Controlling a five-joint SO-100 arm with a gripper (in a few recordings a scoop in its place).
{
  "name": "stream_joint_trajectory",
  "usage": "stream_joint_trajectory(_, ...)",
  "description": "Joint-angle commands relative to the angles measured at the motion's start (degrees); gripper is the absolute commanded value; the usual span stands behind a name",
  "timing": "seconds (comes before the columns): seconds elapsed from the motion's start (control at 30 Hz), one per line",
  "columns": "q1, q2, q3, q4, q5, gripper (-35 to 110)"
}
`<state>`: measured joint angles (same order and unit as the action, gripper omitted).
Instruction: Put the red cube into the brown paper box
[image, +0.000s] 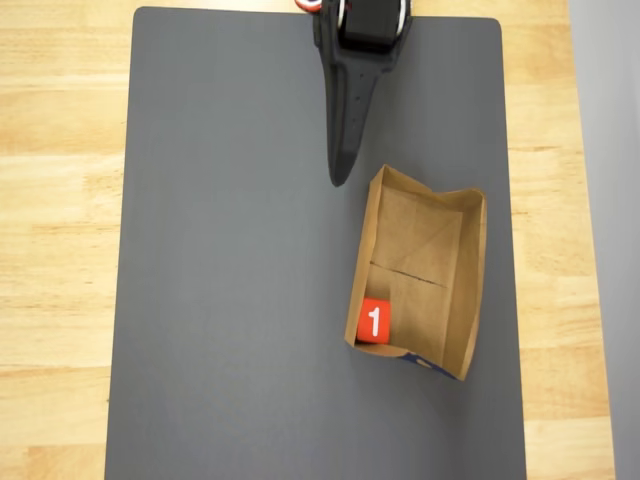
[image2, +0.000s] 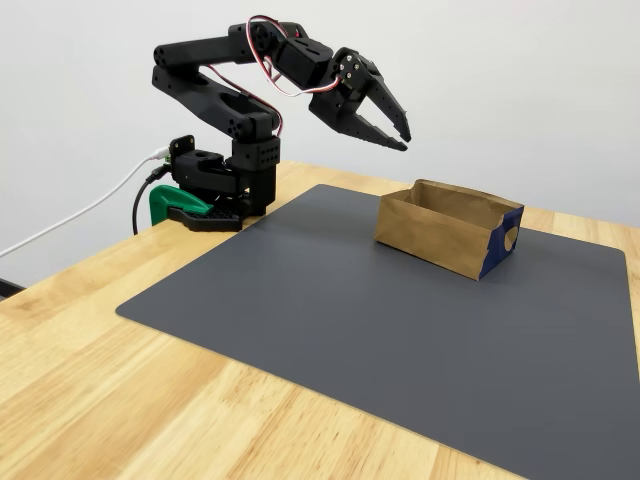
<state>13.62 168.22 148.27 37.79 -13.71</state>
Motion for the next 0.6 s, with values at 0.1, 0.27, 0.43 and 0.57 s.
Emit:
stream_joint_trajectory(0.1,0.18,6.77,4.83,1.85,-1.41,0)
stream_joint_trajectory(0.27,-1.49,8.96,4.83,8.61,0.79,0)
stream_joint_trajectory(0.43,-2.2,11.78,4.83,17.05,3.6,0)
stream_joint_trajectory(0.57,-2.9,11.87,4.83,21.53,5.54,0)
